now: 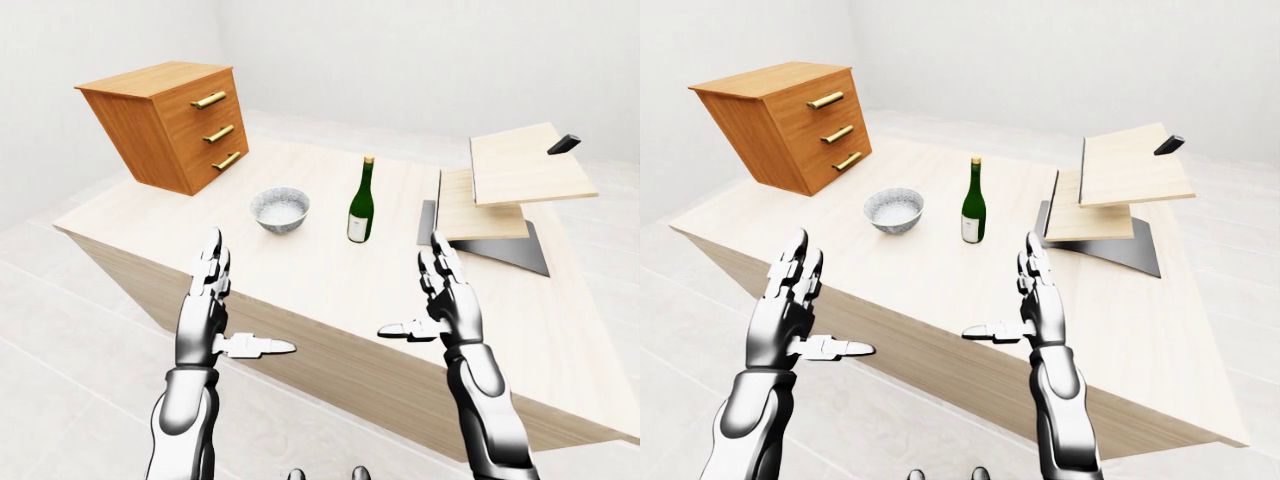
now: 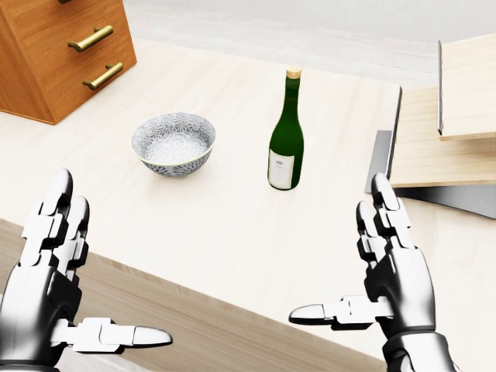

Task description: Put the wine bottle on the wine rack.

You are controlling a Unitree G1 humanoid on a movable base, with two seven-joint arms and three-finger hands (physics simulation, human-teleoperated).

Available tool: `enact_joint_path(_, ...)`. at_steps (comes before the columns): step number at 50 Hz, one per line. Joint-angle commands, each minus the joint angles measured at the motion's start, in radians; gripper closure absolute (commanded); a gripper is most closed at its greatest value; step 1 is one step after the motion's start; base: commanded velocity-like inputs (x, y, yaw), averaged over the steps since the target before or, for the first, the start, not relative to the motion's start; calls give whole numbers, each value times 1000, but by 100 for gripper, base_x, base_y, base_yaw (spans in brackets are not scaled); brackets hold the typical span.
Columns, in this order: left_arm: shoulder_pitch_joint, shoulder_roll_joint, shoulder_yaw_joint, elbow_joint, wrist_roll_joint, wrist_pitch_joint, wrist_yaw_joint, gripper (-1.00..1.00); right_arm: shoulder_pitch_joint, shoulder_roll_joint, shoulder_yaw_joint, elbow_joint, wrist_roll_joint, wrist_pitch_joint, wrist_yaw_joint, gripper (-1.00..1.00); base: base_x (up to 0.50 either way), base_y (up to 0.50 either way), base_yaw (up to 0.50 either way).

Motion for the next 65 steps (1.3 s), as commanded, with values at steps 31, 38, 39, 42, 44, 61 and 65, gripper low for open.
enact_joint_path(31,17,0,17,21,-15,0,-12,-100,-4,8,11,-15,28,0,-15,-100,19,-4,0)
enact_joint_path(38,19,0,19,32,-12,0,-11,-100,-5,8,22,-22,30,0,-12,-100,8,2,0)
enact_joint_path(39,17,2,18,45,2,0,-4,-100,-6,8,23,-19,29,0,-13,-100,38,4,0)
enact_joint_path(42,16,1,19,52,3,0,-4,-100,-11,6,21,-6,28,0,-10,-100,39,5,0)
enact_joint_path(44,18,0,18,48,1,0,-6,-100,-14,5,20,-3,30,0,-10,-100,44,5,0)
enact_joint_path(61,20,0,10,50,9,0,-5,-100,-22,10,26,7,39,0,-23,-100,31,6,0)
enact_joint_path(65,24,-1,9,39,8,0,-5,-100,-25,11,32,2,36,0,-27,-100,0,0,0)
